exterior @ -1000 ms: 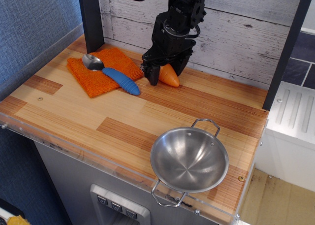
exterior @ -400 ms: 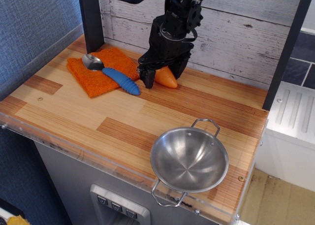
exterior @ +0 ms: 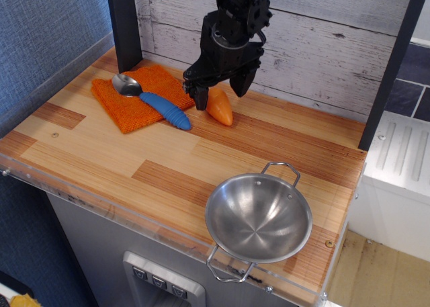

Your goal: Move carrot next to blue spoon on top of orange cloth

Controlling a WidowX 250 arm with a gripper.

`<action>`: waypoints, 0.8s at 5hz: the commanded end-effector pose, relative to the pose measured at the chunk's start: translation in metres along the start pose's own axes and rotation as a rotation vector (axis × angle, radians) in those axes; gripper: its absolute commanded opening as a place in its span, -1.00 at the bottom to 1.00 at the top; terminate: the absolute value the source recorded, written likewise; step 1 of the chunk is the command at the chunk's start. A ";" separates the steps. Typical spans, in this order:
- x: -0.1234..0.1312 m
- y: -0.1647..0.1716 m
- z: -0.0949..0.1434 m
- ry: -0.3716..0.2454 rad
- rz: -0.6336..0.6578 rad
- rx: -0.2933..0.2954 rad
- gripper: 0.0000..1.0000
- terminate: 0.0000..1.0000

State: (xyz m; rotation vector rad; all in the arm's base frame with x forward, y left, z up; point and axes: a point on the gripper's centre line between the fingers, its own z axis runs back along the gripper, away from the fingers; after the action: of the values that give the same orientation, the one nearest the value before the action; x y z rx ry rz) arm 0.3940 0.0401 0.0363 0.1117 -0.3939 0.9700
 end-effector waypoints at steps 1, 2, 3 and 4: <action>0.017 0.008 0.073 -0.090 0.042 -0.119 1.00 -1.00; 0.020 0.018 0.103 -0.111 0.056 -0.157 1.00 -1.00; 0.020 0.018 0.103 -0.111 0.056 -0.157 1.00 -1.00; 0.020 0.018 0.103 -0.111 0.056 -0.157 1.00 -1.00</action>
State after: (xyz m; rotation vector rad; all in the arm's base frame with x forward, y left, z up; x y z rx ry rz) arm 0.3641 0.0398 0.1196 0.0346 -0.5281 0.9874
